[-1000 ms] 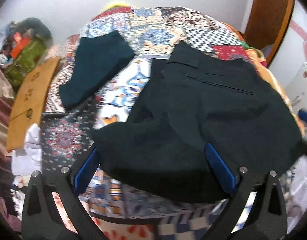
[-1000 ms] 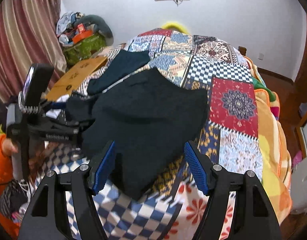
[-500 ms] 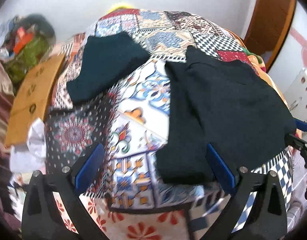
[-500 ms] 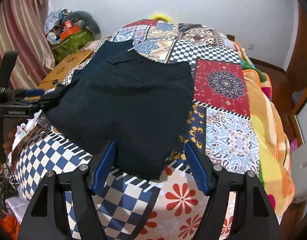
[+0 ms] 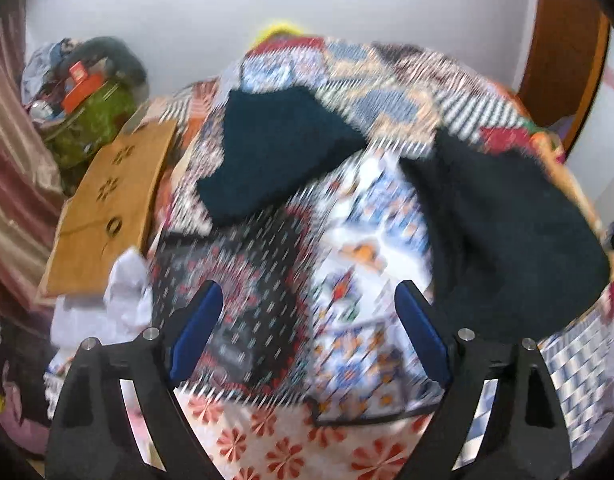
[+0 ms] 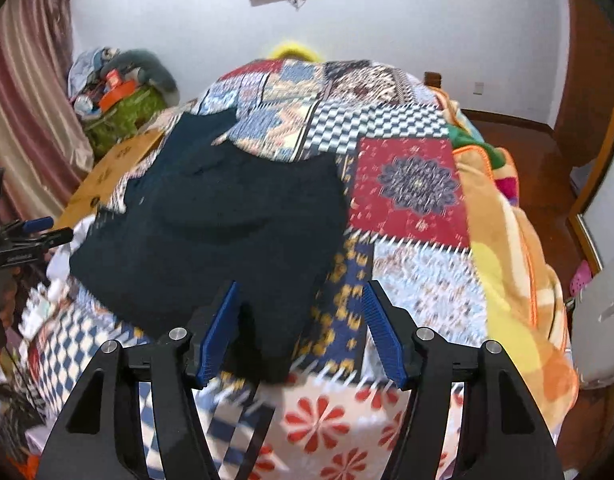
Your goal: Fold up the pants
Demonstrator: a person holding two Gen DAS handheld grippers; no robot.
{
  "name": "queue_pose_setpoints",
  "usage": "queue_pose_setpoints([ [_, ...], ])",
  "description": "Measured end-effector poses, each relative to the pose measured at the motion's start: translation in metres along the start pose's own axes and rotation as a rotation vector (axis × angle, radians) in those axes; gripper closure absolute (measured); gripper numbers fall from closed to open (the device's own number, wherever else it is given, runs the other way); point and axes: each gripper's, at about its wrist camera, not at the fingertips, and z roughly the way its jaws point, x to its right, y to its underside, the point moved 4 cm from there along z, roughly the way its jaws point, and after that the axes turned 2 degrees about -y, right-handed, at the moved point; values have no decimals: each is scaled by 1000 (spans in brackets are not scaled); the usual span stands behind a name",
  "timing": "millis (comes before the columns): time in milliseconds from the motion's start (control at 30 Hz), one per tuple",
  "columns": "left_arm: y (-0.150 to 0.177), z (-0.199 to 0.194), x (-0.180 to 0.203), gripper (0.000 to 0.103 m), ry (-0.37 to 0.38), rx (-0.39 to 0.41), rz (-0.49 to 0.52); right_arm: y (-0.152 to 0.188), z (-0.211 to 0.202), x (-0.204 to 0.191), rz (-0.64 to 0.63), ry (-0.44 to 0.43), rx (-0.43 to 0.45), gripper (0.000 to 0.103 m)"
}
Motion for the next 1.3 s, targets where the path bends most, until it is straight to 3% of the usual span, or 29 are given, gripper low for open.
queue_pose_setpoints([
  [100,-24,-1,15,14,101,24,-12,-13,7,5,23,-16,18,44],
  [200,-36,15,43,14,216,-16,6,-20,21,4,30,-44,14,46],
  [300,-31,37,70,24,224,-67,88,-18,41,3,26,-50,-41,70],
  [333,-25,45,77,30,208,-93,120,-15,48,3,26,-53,-67,72],
  [400,-13,57,83,31,180,-111,156,-12,57,5,18,-46,-78,77],
  [433,-10,56,82,30,178,-87,154,-9,59,6,3,-31,-81,84],
  [567,-14,54,68,31,202,-116,96,-9,60,17,18,-37,-110,85],
  [700,-41,50,60,33,108,-70,109,-23,51,24,50,-60,-97,83],
  [833,-80,48,73,33,241,-55,98,-40,55,26,48,-65,-93,72],
  [933,-99,58,92,33,238,-42,139,-53,67,26,34,-73,-95,68],
  [1200,-109,131,130,30,276,-238,158,-73,115,29,22,-100,-174,68],
  [1300,-108,137,129,26,282,-226,148,-75,128,29,19,-125,-194,72],
])
